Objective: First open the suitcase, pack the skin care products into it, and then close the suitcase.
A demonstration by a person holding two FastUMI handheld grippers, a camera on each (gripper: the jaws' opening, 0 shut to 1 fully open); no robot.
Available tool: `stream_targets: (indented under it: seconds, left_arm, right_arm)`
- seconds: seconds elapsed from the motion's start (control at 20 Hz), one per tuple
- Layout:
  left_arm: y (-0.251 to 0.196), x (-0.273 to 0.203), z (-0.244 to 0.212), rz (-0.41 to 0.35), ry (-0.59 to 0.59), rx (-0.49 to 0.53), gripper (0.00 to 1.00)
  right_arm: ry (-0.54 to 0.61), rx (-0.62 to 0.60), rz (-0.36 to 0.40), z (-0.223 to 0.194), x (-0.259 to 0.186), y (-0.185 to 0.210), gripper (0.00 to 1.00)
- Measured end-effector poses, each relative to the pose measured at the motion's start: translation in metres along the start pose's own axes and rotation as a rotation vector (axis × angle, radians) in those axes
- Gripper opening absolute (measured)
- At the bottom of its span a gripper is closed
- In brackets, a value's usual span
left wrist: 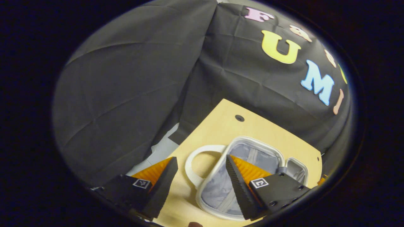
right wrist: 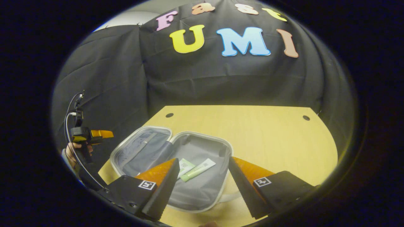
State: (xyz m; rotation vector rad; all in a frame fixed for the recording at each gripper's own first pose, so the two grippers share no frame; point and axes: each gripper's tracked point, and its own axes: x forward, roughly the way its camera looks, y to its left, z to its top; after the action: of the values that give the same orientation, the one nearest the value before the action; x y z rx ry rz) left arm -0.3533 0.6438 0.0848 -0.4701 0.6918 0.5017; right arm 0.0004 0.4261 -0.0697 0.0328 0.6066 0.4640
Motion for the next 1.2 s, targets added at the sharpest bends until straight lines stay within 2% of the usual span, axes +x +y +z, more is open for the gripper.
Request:
stream_targets:
  seconds: [0.2,0.45,0.6,0.65,0.7,0.8,0.85,0.9,0.95,1.15,1.2]
  left_arm:
    - [0.025,0.044,-0.01,-0.047,0.102,-0.121,0.99]
    - [0.036,0.083,-0.041,-0.111,0.213,-0.313,0.96]
    - [0.035,0.089,-0.052,-0.137,0.243,-0.376,0.79]
    - [0.033,0.091,-0.053,-0.144,0.246,-0.386,0.7]
    - [0.037,0.09,-0.054,-0.123,0.253,-0.385,0.53]
    - [0.039,0.088,-0.049,-0.114,0.262,-0.381,0.28]
    - [0.035,0.088,-0.053,-0.119,0.256,-0.368,0.2]
    - [0.032,0.087,-0.047,-0.119,0.231,-0.365,0.2]
    - [0.03,0.081,-0.045,-0.123,0.217,-0.337,0.13]
    - [0.0,0.034,-0.009,-0.129,0.148,-0.26,0.13]
    - [-0.021,0.021,0.006,-0.141,0.117,-0.252,0.13]
  right_arm:
    - [-0.022,-0.012,-0.067,0.008,-0.009,-0.017,0.96]
    - [-0.003,0.015,-0.112,0.007,-0.013,-0.029,0.96]
    - [-0.005,0.024,-0.132,0.007,-0.015,-0.036,0.96]
    - [-0.004,0.029,-0.136,0.005,-0.017,-0.039,0.96]
    - [-0.003,0.036,-0.138,0.005,-0.017,-0.041,0.96]
    - [-0.008,0.049,-0.143,0.006,-0.02,-0.046,0.96]
    - [-0.012,0.054,-0.144,0.005,-0.021,-0.048,0.96]
    - [-0.016,0.056,-0.146,0.006,-0.024,-0.051,0.96]
    - [-0.022,0.058,-0.146,0.006,-0.026,-0.053,0.96]
    - [-0.043,0.057,-0.136,0.009,-0.038,-0.066,0.96]
    - [-0.05,0.054,-0.134,0.011,-0.042,-0.071,0.96]
